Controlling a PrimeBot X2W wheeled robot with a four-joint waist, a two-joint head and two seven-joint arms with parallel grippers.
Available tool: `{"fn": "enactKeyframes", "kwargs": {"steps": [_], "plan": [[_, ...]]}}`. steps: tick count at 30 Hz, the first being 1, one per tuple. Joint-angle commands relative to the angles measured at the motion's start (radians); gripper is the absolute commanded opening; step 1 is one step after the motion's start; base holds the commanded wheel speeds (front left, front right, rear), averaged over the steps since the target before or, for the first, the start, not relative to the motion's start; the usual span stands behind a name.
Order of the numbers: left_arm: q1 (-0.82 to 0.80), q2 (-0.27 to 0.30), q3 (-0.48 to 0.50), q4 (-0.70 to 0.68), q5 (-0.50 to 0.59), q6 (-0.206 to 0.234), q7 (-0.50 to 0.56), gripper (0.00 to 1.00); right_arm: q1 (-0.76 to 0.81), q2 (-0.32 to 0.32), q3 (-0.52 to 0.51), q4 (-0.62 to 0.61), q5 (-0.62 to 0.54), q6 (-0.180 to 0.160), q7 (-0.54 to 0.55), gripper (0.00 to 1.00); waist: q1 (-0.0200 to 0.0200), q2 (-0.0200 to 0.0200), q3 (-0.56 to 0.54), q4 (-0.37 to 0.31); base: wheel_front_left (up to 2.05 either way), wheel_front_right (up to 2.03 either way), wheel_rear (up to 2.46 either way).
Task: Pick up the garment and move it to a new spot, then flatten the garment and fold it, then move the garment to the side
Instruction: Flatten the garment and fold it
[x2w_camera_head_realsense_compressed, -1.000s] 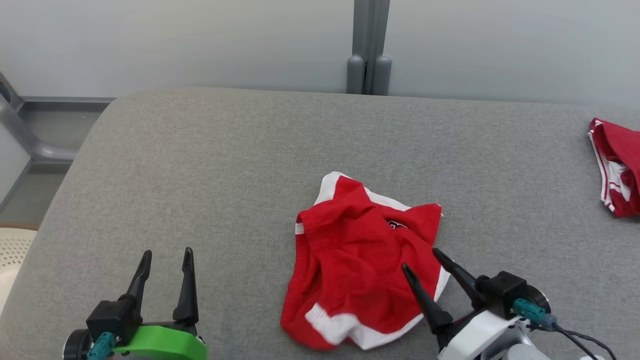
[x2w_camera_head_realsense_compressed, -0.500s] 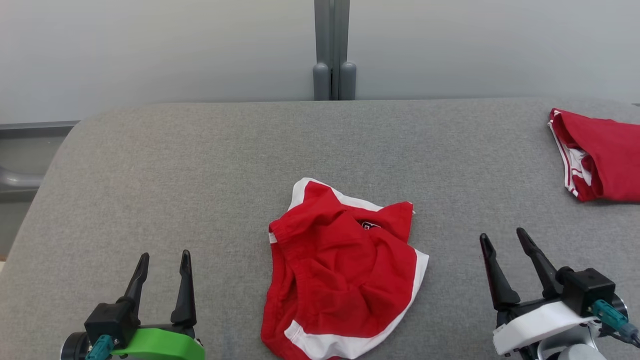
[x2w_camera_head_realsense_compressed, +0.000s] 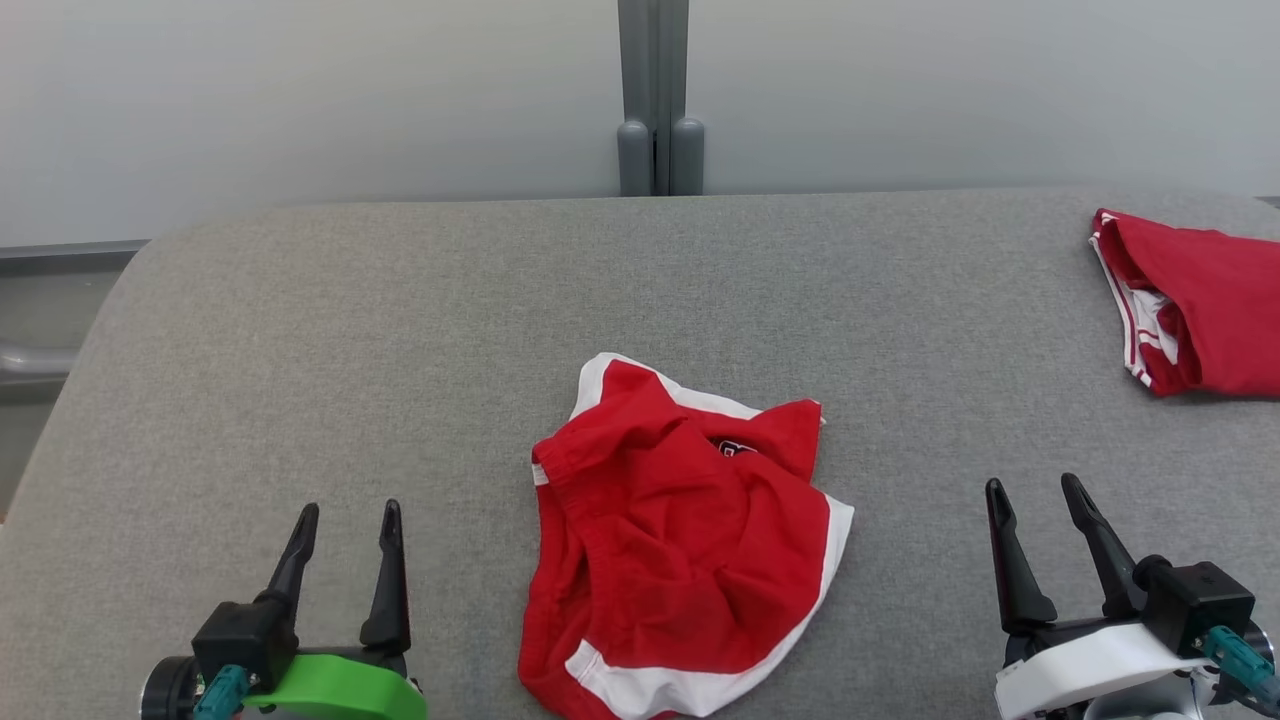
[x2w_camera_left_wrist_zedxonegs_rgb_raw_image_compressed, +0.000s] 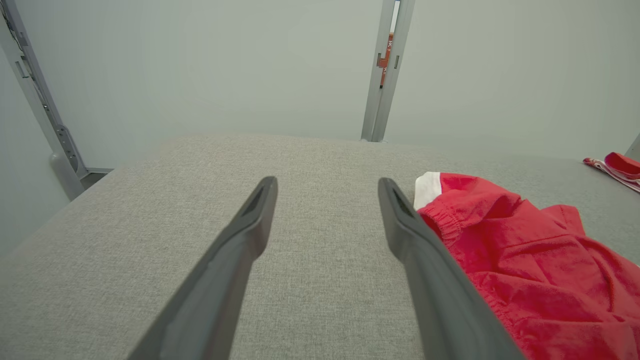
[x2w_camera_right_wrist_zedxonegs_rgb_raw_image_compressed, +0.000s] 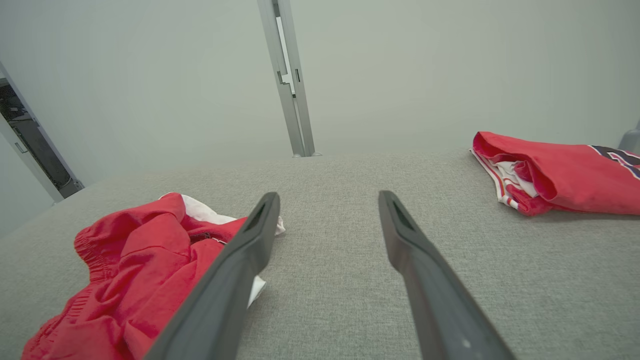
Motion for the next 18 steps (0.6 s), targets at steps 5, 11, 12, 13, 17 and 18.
{"fn": "enactKeyframes", "kwargs": {"steps": [5, 11, 12, 13, 17, 18], "plan": [[-0.065, 0.029, -0.076, 0.011, 0.006, -0.003, -0.003, 1.0, -0.026, -0.001, 0.007, 0.008, -0.006, -0.002, -0.003, 1.0, 0.0, 0.0, 0.013, 0.006, 0.0, 0.0, 0.0], [-0.16, 0.058, -0.159, 0.039, -0.011, -0.003, -0.003, 1.0, -0.053, -0.002, 0.024, 0.017, -0.002, -0.002, -0.003, 1.0, 0.0, 0.0, 0.035, -0.01, 0.0, 0.0, 0.0], [-0.175, 0.061, -0.172, 0.048, -0.014, -0.003, -0.003, 1.0, -0.057, -0.001, 0.028, 0.02, 0.001, -0.002, -0.003, 1.0, 0.0, 0.0, 0.04, -0.016, 0.0, 0.0, 0.0], [-0.184, 0.062, -0.185, 0.056, -0.019, -0.003, -0.003, 1.0, -0.06, 0.0, 0.028, 0.021, 0.003, -0.002, -0.003, 1.0, 0.0, 0.0, 0.045, -0.022, 0.0, 0.0, 0.0], [-0.215, 0.067, -0.23, 0.112, -0.037, -0.003, -0.003, 1.0, -0.072, 0.002, 0.031, 0.03, 0.007, -0.002, -0.003, 1.0, 0.0, 0.0, 0.066, -0.046, 0.0, 0.0, 0.0], [-0.22, 0.067, -0.24, 0.129, -0.042, -0.003, -0.003, 1.0, -0.076, 0.003, 0.032, 0.031, 0.008, -0.002, -0.003, 1.0, 0.0, 0.0, 0.072, -0.053, 0.0, 0.0, 0.0]]}}
